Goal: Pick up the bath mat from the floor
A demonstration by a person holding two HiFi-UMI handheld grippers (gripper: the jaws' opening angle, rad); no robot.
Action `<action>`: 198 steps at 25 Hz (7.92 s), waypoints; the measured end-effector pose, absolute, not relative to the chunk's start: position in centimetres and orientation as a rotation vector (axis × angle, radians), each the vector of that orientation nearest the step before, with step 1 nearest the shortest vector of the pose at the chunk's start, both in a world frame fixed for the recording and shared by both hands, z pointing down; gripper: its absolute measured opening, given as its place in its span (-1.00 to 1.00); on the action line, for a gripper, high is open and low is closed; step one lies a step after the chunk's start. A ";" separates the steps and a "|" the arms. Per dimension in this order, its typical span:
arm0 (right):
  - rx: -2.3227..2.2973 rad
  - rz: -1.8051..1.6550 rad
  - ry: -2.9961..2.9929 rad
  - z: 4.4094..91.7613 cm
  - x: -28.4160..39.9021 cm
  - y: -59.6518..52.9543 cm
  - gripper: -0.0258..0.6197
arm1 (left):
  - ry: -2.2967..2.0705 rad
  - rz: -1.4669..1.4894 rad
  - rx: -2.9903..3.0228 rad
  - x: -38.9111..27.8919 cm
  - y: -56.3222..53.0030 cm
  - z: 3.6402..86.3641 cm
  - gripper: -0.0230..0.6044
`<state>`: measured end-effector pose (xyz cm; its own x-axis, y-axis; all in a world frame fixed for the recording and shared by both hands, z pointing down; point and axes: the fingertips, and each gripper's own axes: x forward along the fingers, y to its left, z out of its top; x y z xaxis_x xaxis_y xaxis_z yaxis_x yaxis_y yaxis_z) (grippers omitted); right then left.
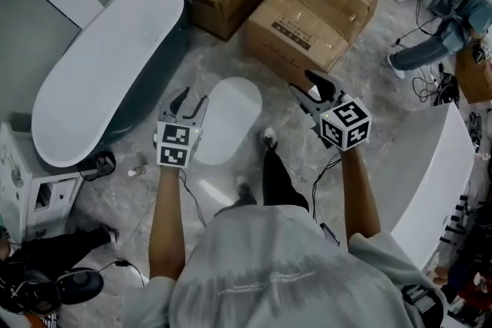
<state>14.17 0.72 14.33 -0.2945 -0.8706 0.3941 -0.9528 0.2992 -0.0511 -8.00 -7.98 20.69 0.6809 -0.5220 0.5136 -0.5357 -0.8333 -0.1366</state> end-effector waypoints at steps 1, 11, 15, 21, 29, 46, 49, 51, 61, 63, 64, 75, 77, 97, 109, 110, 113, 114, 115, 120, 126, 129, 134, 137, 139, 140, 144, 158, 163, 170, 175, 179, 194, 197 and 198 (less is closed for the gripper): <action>1.646 0.407 -2.277 14.8 14.4 0.3 -0.24 | -0.895 0.868 2.839 -7.8 -8.3 21.4 -0.32; 1.545 0.614 -2.296 23.9 19.4 -9.3 -0.24 | -0.827 1.006 2.709 -3.0 -15.3 29.8 -0.32; 1.504 0.652 -2.285 28.1 21.0 -14.4 -0.24 | -0.824 1.060 2.713 -0.4 -19.2 32.2 -0.32; 1.444 0.717 -2.238 34.5 23.0 -18.5 -0.24 | -0.781 1.076 2.639 2.1 -22.8 38.0 -0.32; 1.420 0.843 -2.172 44.1 24.1 -19.4 -0.24 | -0.730 1.107 2.529 3.3 -23.4 47.4 -0.32; 1.416 1.004 -2.100 68.9 24.1 -19.0 -0.19 | -0.666 1.141 2.465 2.6 -24.1 70.9 -0.32; 1.424 0.994 -2.109 74.2 24.5 -19.6 -0.15 | -0.671 1.132 2.466 2.6 -24.6 76.5 -0.32; 1.424 0.985 -2.121 78.0 24.6 -20.0 -0.12 | -0.670 1.126 2.461 2.8 -24.7 80.8 -0.32; 1.368 0.992 -2.092 97.1 23.2 -20.2 -0.09 | -0.630 1.111 2.424 3.6 -23.8 99.9 -0.31; 1.348 1.005 -2.073 100.3 23.1 -19.9 -0.09 | -0.621 1.107 2.407 3.6 -23.5 102.5 -0.30; 1.336 1.008 -2.065 101.7 23.0 -19.8 -0.08 | -0.618 1.107 2.400 3.5 -23.3 103.7 -0.30; 1.293 0.993 -1.993 111.2 22.0 -20.4 0.09 | -0.547 1.227 2.425 2.5 -21.9 110.5 -0.27; 1.287 0.959 -1.968 111.8 21.4 -20.2 0.12 | -0.522 1.256 2.415 2.3 -21.2 111.4 -0.27; 0.979 1.056 -2.096 111.1 7.8 -15.8 0.15 | -0.575 1.231 2.397 2.3 -20.3 112.3 -0.24; 1.114 1.042 -2.048 108.7 9.8 -15.2 -0.80 | -0.676 1.134 2.488 1.0 -19.7 108.6 -0.52; 1.121 1.048 -2.062 108.1 9.9 -15.3 -0.80 | -0.707 1.106 2.507 0.8 -20.0 107.6 -0.58; 1.139 1.057 -2.105 105.5 9.7 -15.1 -0.80 | -0.785 1.024 2.526 -0.3 -20.4 104.9 -0.74; 1.145 1.053 -2.114 104.6 9.5 -15.1 -0.80 | -0.809 0.991 2.518 -0.8 -20.3 103.9 -0.76; 1.150 1.044 -2.121 103.6 9.4 -15.1 -0.80 | -0.831 0.954 2.511 -1.3 -20.3 103.0 -0.77; 1.194 0.947 -2.164 98.1 9.1 -16.4 -0.80 | -0.922 0.836 2.528 -3.2 -21.0 98.1 -0.82; 1.193 0.856 -2.206 91.4 8.9 -18.6 -0.80 | -1.029 0.815 2.550 -5.5 -23.0 91.3 -0.86; 1.164 0.847 -2.211 87.7 8.8 -19.1 -0.80 | -1.076 0.823 2.507 -6.6 -23.4 87.2 -0.87; 1.135 0.827 -2.206 80.0 9.4 -19.7 -0.80 | -1.131 0.844 2.432 -8.0 -23.8 79.2 -0.86; 1.124 0.773 -2.199 74.5 9.9 -20.2 -0.80 | -1.157 0.750 2.445 -8.1 -24.1 72.6 -0.86; 1.107 0.760 -2.200 70.6 10.2 -20.2 -0.80 | -1.196 0.741 2.433 -8.3 -24.3 68.4 -0.86; 1.095 0.757 -2.200 68.7 10.3 -20.1 -0.80 | -1.215 0.754 2.419 -8.4 -24.4 66.5 -0.86; 1.029 0.752 -2.200 61.1 10.9 -19.6 -0.80 | -1.264 0.776 2.359 -8.4 -24.1 59.2 -0.86; 1.114 0.588 -2.243 38.9 14.8 -18.6 -0.81 | -1.405 0.700 2.336 -9.0 -18.6 39.8 -0.86; 1.148 0.480 -2.254 31.5 13.8 -16.3 -0.81 | -1.467 0.573 2.362 -11.5 -16.0 33.0 -0.86; 1.268 0.346 -2.293 20.8 11.2 -11.1 -0.81 | -1.543 0.539 2.463 -14.6 -11.6 22.3 -0.86; 1.340 0.242 -2.322 14.4 9.5 -8.8 -0.81 | -1.554 0.533 2.596 -15.5 -9.9 15.3 -0.86; 1.367 0.149 -2.348 10.3 7.8 -6.5 -0.81 | -1.555 0.529 2.710 -15.7 -7.8 10.5 -0.86; 1.399 -0.109 -2.453 -0.1 0.9 -1.5 -0.81 | -1.582 0.392 2.885 -19.2 -2.8 0.3 -0.86; 1.376 -0.158 -2.482 -2.0 0.2 -0.5 -0.81 | -1.607 0.363 2.904 -19.3 -2.0 -1.6 -0.86; 1.370 -0.165 -2.491 -2.5 -0.1 -0.3 -0.81 | -1.612 0.356 2.909 -19.4 -1.7 -2.1 -0.86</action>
<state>-0.13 -0.27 -2.49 -0.5042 -0.8404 0.1986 -0.8068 0.5405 0.2386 -19.39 -1.73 -2.10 0.5178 -0.8512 0.0860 -0.8081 -0.5196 -0.2774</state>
